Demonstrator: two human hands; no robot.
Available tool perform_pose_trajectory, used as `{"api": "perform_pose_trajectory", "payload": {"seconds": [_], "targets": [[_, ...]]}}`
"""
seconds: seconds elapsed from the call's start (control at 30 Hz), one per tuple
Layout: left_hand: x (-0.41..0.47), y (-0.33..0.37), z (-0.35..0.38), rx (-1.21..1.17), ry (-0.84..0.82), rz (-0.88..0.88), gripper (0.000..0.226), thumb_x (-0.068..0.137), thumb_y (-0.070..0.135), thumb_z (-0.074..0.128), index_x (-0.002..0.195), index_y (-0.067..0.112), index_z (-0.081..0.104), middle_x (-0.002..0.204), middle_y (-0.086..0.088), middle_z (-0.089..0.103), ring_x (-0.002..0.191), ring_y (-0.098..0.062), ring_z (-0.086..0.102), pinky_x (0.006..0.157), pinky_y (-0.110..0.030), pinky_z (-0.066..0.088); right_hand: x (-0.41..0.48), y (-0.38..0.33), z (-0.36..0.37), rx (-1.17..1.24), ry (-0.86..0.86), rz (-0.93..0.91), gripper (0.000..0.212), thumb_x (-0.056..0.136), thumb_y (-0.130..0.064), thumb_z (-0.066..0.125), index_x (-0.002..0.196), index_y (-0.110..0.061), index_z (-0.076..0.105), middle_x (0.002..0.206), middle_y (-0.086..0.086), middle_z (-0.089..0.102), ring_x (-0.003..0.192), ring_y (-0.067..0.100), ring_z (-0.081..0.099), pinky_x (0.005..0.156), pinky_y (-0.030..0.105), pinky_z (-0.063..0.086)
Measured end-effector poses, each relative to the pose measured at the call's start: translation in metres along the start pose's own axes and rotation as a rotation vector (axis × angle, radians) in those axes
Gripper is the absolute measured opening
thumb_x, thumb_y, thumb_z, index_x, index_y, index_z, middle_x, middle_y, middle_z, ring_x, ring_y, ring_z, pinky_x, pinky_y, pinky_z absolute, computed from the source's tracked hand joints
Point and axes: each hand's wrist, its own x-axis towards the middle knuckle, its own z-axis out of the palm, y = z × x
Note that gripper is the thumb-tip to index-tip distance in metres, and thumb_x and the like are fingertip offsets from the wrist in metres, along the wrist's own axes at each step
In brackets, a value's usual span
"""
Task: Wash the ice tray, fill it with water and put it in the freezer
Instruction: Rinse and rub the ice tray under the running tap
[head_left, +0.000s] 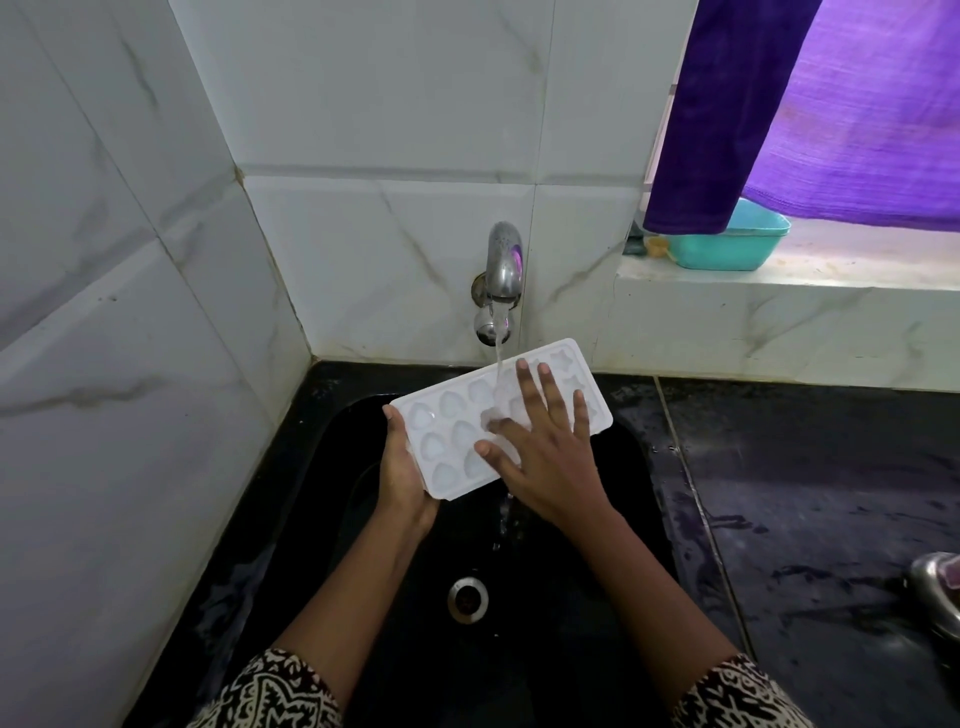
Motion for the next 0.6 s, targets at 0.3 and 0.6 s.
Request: {"api": "perform_pose_trajectory", "payload": {"seconds": [0.3,0.6], "targets": [[-0.003,0.000,-0.003,0.002,-0.016,0.020,0.077,0.087,0.074,0.029,0.124,0.014,0.061,0.121,-0.017,0.067,0.108,-0.035,0.067,0.074,-0.043,0.058,-0.002,-0.003,0.001,-0.005,-0.012,0.017,0.063,0.088,-0.070,0.019,0.119,-0.032,0.059,0.158,-0.004,-0.007,0.144,0.015,-0.016,0.113,0.046,-0.014],[-0.003,-0.001,-0.002,-0.013,-0.008,0.021,0.075,0.089,0.074,0.029,0.121,0.015,0.063,0.119,-0.016,0.069,0.105,-0.034,0.068,0.071,-0.044,0.059,0.001,-0.003,-0.003,0.040,-0.042,0.049,0.064,0.088,-0.070,0.016,0.119,-0.033,0.058,0.157,-0.005,-0.013,0.143,0.013,-0.022,0.112,0.045,-0.016]]}}
